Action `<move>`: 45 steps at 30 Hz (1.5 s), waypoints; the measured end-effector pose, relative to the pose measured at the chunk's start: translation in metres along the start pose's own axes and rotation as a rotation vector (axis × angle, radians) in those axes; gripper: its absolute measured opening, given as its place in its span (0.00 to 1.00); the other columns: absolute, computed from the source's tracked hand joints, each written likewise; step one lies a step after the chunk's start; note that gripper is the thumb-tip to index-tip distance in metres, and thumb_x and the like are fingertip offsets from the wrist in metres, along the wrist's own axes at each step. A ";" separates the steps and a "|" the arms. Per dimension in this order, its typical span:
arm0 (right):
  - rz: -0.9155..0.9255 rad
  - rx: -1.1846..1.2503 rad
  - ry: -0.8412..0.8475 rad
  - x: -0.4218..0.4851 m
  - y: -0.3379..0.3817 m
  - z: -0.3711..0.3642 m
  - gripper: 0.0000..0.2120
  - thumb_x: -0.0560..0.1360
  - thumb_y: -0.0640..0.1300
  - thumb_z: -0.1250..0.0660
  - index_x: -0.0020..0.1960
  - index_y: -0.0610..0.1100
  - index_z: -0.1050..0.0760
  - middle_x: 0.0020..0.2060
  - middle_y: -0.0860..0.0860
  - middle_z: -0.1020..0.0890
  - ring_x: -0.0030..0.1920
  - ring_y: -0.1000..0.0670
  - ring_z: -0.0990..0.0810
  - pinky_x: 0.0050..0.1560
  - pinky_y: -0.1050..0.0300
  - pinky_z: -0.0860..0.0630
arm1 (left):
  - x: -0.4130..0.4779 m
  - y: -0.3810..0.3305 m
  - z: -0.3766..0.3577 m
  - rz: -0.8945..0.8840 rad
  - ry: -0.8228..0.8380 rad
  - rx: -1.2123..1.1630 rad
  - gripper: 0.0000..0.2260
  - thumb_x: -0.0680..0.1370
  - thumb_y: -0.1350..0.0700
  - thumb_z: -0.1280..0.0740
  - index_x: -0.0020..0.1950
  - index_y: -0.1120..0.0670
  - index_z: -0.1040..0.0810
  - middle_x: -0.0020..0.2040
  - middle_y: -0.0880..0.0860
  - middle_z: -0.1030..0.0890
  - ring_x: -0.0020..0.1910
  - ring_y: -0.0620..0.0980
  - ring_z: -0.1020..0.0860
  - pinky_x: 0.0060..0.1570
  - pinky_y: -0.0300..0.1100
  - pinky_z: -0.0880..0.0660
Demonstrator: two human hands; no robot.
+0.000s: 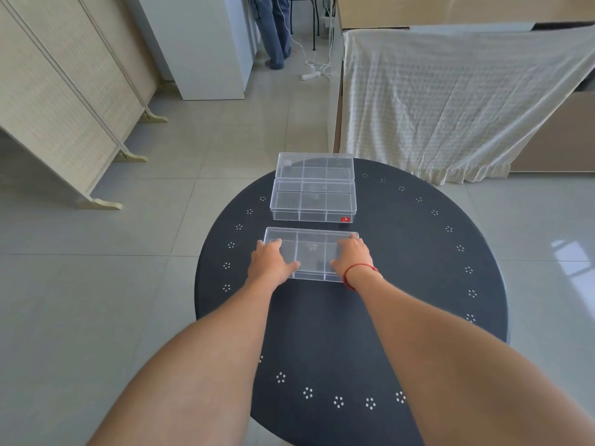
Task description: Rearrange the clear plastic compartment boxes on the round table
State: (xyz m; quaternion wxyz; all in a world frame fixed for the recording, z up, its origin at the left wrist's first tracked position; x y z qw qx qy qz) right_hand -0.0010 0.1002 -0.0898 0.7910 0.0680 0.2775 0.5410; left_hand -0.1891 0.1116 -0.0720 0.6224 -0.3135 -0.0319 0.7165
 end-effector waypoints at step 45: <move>0.011 0.147 -0.049 0.026 -0.008 0.032 0.26 0.76 0.40 0.38 0.73 0.44 0.33 0.76 0.45 0.39 0.78 0.44 0.43 0.69 0.48 0.33 | 0.022 -0.039 0.005 -0.131 -0.138 0.029 0.25 0.80 0.47 0.38 0.75 0.55 0.33 0.80 0.52 0.45 0.78 0.52 0.43 0.67 0.52 0.32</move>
Point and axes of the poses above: each hand's wrist, its own x-axis towards the middle knuckle, its own z-axis out of the back of the hand, y = z × x, the point moved 7 cm from there along x, towards the middle knuckle
